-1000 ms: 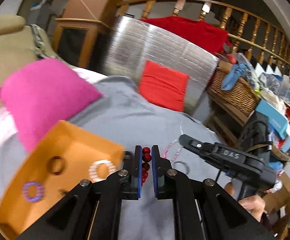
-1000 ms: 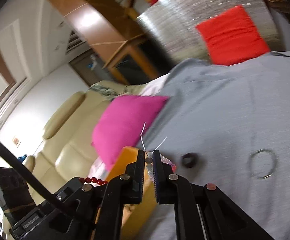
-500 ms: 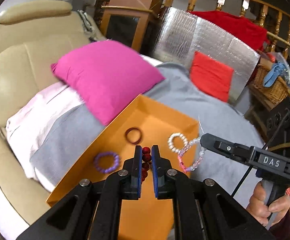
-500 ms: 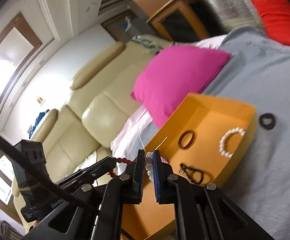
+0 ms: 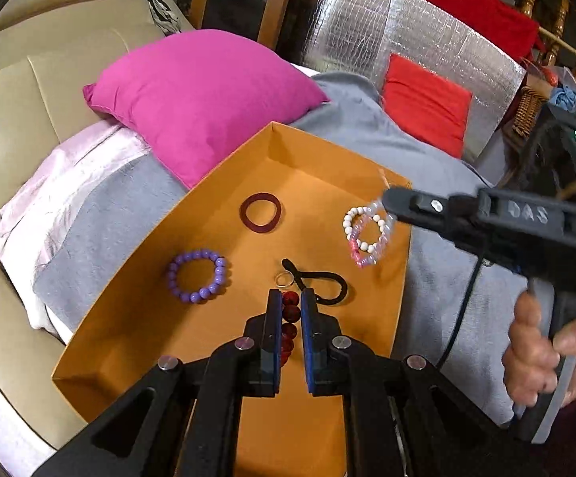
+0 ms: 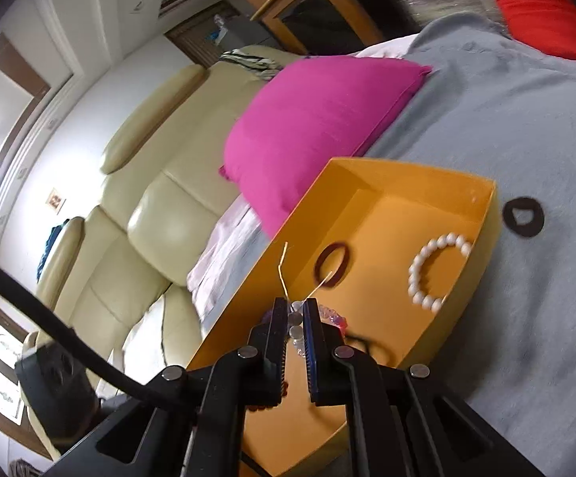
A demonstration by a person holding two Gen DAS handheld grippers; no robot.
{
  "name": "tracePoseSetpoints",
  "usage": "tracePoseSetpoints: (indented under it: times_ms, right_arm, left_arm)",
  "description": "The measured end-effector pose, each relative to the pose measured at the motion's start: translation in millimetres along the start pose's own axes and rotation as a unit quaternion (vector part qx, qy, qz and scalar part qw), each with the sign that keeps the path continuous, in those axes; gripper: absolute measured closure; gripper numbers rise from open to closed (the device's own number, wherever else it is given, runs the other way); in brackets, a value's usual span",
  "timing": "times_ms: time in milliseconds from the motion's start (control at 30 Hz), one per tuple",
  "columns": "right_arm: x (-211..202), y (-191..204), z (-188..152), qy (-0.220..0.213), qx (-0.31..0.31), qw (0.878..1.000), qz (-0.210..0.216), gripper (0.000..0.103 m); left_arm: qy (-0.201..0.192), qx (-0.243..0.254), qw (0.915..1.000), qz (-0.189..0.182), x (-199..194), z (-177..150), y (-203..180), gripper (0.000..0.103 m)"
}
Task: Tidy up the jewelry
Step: 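Open both tools to drop the red and pink-white bracelets into the box, then move the right tool over the silver bangle while the left tool approaches the black hair tie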
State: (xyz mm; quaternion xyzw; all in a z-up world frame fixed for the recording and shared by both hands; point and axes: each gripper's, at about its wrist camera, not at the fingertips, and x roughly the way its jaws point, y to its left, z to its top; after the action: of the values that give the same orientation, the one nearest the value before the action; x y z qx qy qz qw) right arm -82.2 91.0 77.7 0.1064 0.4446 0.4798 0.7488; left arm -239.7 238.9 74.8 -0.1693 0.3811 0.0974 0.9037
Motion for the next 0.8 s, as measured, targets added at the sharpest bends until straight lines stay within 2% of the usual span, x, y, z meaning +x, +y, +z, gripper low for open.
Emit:
tracePoseSetpoints:
  times_ms: [100,233,333,400,433,467,500,533,567,633,700,800]
  right_arm:
    - [18,-2,12,0.013,0.001,1.0,-0.005,0.094]
    - [48,0,19,0.031,-0.011,0.999,-0.025,0.094]
    - [58,-11,23,0.019,-0.005,0.997,-0.076,0.093]
    - [56,-25,26,0.016,0.012,0.996,-0.086,0.091]
    - [53,-33,28,0.017,0.028,0.996,-0.086,0.087]
    - [48,-42,30,0.017,0.05,0.995,-0.085,0.075]
    - [42,-48,31,0.011,0.064,0.995,-0.081,0.068]
    - [33,-54,32,0.0,0.073,0.995,-0.075,0.066]
    - [27,-57,33,-0.007,0.076,0.994,-0.074,0.066]
    - [11,-63,34,-0.022,0.081,0.994,-0.071,0.066]
    - [-5,-66,35,-0.033,0.085,0.993,-0.069,0.066]
    - [-34,-73,37,-0.057,0.09,0.992,-0.07,0.065]
  left_arm:
    - [0.007,0.012,0.9999,0.005,9,2,-5,0.094]
    - [0.038,0.034,0.9986,0.012,28,-6,-16,0.094]
    - [0.061,0.037,0.9974,0.012,42,-12,-17,0.093]
    - [0.067,0.034,0.9971,0.01,45,-14,-15,0.093]
    - [0.067,0.031,0.9972,0.01,46,-15,-14,0.093]
    - [0.068,0.028,0.9972,0.01,46,-14,-12,0.093]
    - [0.069,0.024,0.9973,0.011,44,-14,-11,0.093]
    - [0.067,0.018,0.9975,0.011,42,-12,-10,0.092]
    - [0.066,0.015,0.9976,0.011,40,-12,-10,0.09]
    - [0.058,0.012,0.9982,0.013,33,-10,-13,0.075]
    - [0.044,0.015,0.9987,0.021,25,-7,-18,0.066]
    - [0.025,0.021,0.9991,0.028,11,-1,-33,0.057]
